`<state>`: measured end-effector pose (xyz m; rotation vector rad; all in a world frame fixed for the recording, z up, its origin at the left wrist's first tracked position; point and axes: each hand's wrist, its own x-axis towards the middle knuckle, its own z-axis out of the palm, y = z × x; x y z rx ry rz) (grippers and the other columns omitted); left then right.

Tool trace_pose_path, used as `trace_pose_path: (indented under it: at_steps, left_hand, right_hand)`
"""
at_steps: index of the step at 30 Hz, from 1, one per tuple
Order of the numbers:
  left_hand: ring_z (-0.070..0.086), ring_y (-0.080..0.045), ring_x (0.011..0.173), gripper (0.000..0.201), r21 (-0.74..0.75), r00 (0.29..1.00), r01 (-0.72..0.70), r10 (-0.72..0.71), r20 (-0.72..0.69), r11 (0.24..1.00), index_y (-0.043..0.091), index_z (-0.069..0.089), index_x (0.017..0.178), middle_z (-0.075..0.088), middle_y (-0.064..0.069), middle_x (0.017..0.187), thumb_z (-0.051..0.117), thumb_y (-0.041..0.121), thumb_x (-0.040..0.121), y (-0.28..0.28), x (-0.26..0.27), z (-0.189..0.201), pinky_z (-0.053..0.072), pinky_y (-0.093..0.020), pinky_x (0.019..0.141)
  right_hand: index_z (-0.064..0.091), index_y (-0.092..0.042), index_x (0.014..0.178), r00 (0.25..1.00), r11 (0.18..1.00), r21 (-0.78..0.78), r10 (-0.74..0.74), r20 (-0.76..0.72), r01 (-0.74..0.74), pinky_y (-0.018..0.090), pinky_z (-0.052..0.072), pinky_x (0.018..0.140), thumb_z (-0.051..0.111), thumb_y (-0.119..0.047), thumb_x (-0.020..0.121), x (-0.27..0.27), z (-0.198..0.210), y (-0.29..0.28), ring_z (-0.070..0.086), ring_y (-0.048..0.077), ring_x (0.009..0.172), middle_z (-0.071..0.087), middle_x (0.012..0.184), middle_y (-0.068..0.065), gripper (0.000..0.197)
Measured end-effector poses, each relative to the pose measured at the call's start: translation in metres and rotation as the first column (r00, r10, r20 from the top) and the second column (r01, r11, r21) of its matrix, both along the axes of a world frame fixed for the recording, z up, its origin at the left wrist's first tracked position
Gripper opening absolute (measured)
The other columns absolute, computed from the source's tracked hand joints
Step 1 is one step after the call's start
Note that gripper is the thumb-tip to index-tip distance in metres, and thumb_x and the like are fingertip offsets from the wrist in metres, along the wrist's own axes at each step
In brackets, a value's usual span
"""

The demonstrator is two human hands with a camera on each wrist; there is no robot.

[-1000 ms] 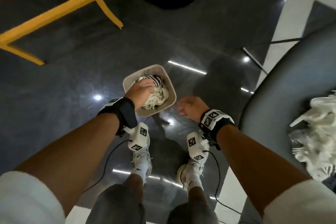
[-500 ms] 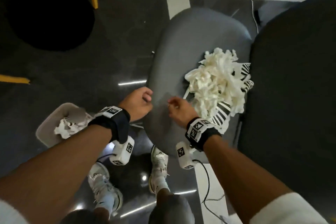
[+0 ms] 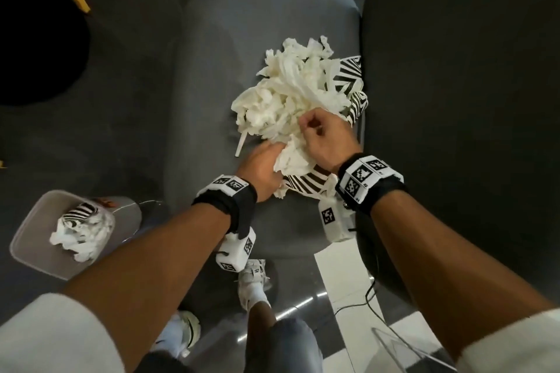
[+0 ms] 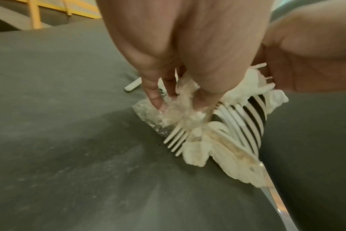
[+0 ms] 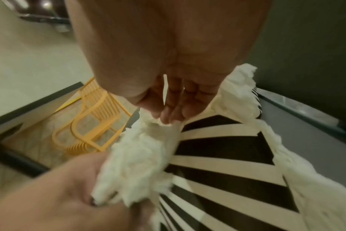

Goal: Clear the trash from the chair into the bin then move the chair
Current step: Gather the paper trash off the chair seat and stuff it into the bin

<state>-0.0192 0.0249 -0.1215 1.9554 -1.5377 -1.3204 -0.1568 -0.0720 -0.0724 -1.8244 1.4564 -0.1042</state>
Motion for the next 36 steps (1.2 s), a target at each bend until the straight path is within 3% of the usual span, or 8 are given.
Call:
trace_pose_path:
  at_steps: [4,11,14,17,22,27,32,36]
  left_hand:
    - [0.059,-0.026,0.112,0.047,0.005,0.985,-0.172,0.172,0.029,0.985,0.016,0.057,0.129,0.063,-0.006,0.124,0.058,0.017,0.082,0.005,0.02,0.008,0.046,-0.031,0.09]
    - [0.064,-0.024,0.085,0.02,0.004,0.888,-0.46,0.46,-0.019,0.888,0.013,0.07,0.099,0.07,0.001,0.089,0.054,0.012,0.086,0.02,0.066,0.029,0.043,-0.026,0.071]
    - [0.063,-0.023,0.078,0.015,0.039,0.819,-0.568,0.569,-0.07,0.822,0.014,0.068,0.085,0.07,-0.002,0.081,0.053,0.014,0.083,0.031,0.089,0.031,0.046,-0.026,0.065]
    - [0.057,-0.015,0.065,0.012,0.055,0.751,-0.649,0.651,-0.109,0.759,0.017,0.06,0.068,0.062,0.007,0.067,0.05,0.022,0.074,0.042,0.108,0.033,0.042,-0.023,0.057]
    - [0.063,-0.022,0.081,0.015,0.083,0.759,-0.642,0.647,-0.071,0.762,0.013,0.068,0.089,0.067,-0.001,0.086,0.056,0.009,0.081,0.059,0.125,0.029,0.044,-0.025,0.068]
    - [0.059,-0.013,0.093,0.031,0.124,0.804,-0.583,0.592,-0.056,0.803,0.012,0.07,0.11,0.066,0.002,0.101,0.058,0.002,0.083,0.077,0.131,0.025,0.042,-0.02,0.079]
    - [0.071,-0.021,0.096,0.031,0.216,0.617,-0.754,0.782,-0.094,0.621,0.018,0.073,0.098,0.076,0.003,0.1,0.058,0.023,0.071,0.086,0.144,0.024,0.057,-0.035,0.089]
    - [0.075,-0.021,0.087,0.032,0.272,0.565,-0.758,0.805,-0.179,0.593,0.026,0.075,0.091,0.079,0.003,0.091,0.064,0.035,0.062,0.089,0.156,0.001,0.061,-0.049,0.083]
  right_hand:
    - [0.066,-0.019,0.116,0.954,0.96,0.111,0.27,-0.129,-0.257,0.02,0.044,0.084,0.058,-0.022,0.089,0.006,-0.002,0.005,0.061,0.015,0.097,0.068,0.108,-0.002,0.028]
    - [0.052,-0.02,0.133,0.888,0.909,0.038,0.414,-0.202,-0.415,0.037,0.049,0.1,0.06,-0.043,0.087,0.026,-0.001,0.017,0.057,0.026,0.115,0.047,0.136,0.005,0.052]
    - [0.04,-0.027,0.141,0.793,0.857,0.122,0.511,-0.333,-0.501,0.043,0.052,0.098,0.064,-0.057,0.081,0.031,0.004,0.022,0.058,0.025,0.116,0.04,0.142,-0.002,0.072]
    - [0.043,-0.027,0.141,0.692,0.804,0.227,0.59,-0.416,-0.55,0.043,0.05,0.099,0.067,-0.058,0.081,0.039,0.005,0.026,0.058,0.025,0.118,0.051,0.137,-0.001,0.071]
    - [0.06,-0.027,0.117,0.807,0.848,0.334,0.509,-0.298,-0.412,0.031,0.048,0.088,0.073,-0.045,0.083,0.056,0.003,0.034,0.062,0.023,0.107,0.064,0.11,-0.002,0.041]
    - [0.055,-0.024,0.122,0.863,0.88,0.342,0.427,-0.27,-0.328,0.03,0.05,0.087,0.065,-0.044,0.079,0.087,0.006,0.037,0.062,0.025,0.102,0.064,0.11,0.001,0.048]
    - [0.035,-0.026,0.137,0.759,0.858,0.267,0.513,-0.401,-0.439,0.035,0.05,0.079,0.056,-0.048,0.083,0.101,0.017,0.035,0.062,0.028,0.09,0.06,0.088,-0.002,0.062]
    - [0.015,-0.043,0.153,0.615,0.754,0.23,0.641,-0.459,-0.616,0.044,0.053,0.095,0.054,-0.052,0.086,0.117,0.021,0.04,0.062,0.033,0.113,0.065,0.122,0.007,0.078]
